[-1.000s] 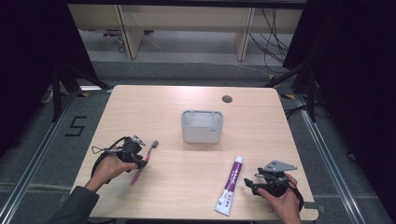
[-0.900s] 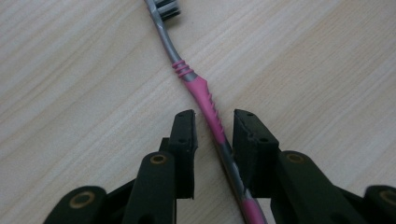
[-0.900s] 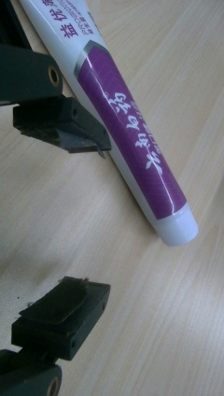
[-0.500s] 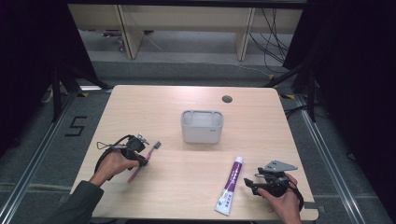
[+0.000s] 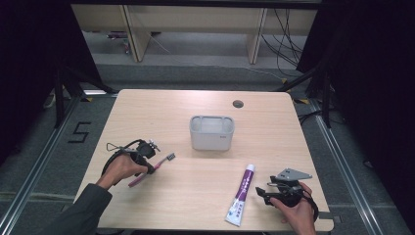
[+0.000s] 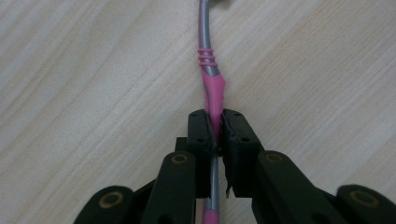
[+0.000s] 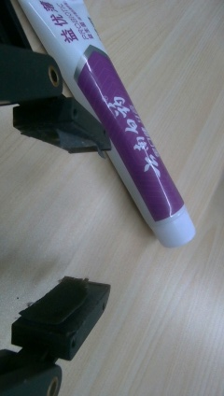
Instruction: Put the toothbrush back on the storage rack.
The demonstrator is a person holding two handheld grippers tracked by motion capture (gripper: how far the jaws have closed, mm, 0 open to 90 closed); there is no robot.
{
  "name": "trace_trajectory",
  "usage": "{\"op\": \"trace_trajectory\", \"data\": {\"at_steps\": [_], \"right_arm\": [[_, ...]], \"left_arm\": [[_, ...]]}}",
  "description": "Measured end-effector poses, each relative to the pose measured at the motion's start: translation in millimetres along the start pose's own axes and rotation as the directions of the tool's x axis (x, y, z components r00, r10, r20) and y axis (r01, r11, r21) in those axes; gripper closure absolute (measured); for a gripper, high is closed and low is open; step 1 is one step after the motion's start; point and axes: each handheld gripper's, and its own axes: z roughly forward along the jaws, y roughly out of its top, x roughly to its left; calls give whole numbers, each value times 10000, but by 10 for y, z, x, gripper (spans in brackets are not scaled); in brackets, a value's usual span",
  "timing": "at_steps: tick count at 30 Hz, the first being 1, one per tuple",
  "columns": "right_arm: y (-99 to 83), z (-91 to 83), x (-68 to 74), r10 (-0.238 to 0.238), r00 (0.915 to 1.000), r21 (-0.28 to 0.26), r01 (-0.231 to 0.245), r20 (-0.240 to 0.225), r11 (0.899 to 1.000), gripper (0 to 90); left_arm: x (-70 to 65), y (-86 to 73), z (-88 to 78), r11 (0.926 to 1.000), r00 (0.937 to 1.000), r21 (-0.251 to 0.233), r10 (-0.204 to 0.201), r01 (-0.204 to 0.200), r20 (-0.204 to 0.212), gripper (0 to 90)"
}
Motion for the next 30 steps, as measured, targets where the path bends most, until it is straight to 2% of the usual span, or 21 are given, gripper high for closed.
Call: {"op": "trace_trajectory", "data": {"at_steps": [1,2,8,11,13,16,17,22,26,27,29,30], "right_arm": [[0,1,-2,4,10000,25,-4,-12,10000,271],[3,0,-21,-240,9997,-18,240,81,9997,271],[3,-1,-19,-238,9997,-32,238,74,9997,271],[4,7,-10,-118,9999,19,118,-59,9999,271],[5,1,-14,-206,9998,10,206,53,9998,271],[5,-1,-14,-217,9997,-11,217,55,9998,271],[4,-1,-18,-233,9997,-42,233,65,9997,271],[4,6,-10,-114,9999,13,114,-54,9999,272],[6,4,-14,-189,9998,6,189,20,9998,271],[6,4,-14,-189,9998,6,189,20,9998,271],[6,5,-17,-187,9998,17,187,41,9998,271],[6,5,-17,-187,9998,17,187,41,9998,271]], "left_arm": [[-1,7,2,10000,10000,31,34,-34,-9,816],[0,14,5,10000,10000,39,33,-33,22,816],[11,46,9,9992,9997,310,242,-245,84,817],[-4,78,5,9953,9980,731,634,-631,-14,820],[-20,93,5,9924,9964,904,843,-834,-64,824],[-28,97,7,9910,9951,920,984,-976,-45,826],[-34,92,7,9909,9938,783,1105,-1092,-112,826],[-24,88,-73,9917,9932,574,1159,-1153,-82,829],[-4,80,-243,9939,9938,-71,1103,-1104,-112,829],[-4,80,-243,9939,9938,-71,1103,-1104,-112,830],[1,74,-343,9931,9946,-551,1039,-1040,-35,830],[1,74,-343,9931,9946,-551,1039,-1040,-35,830]]}}
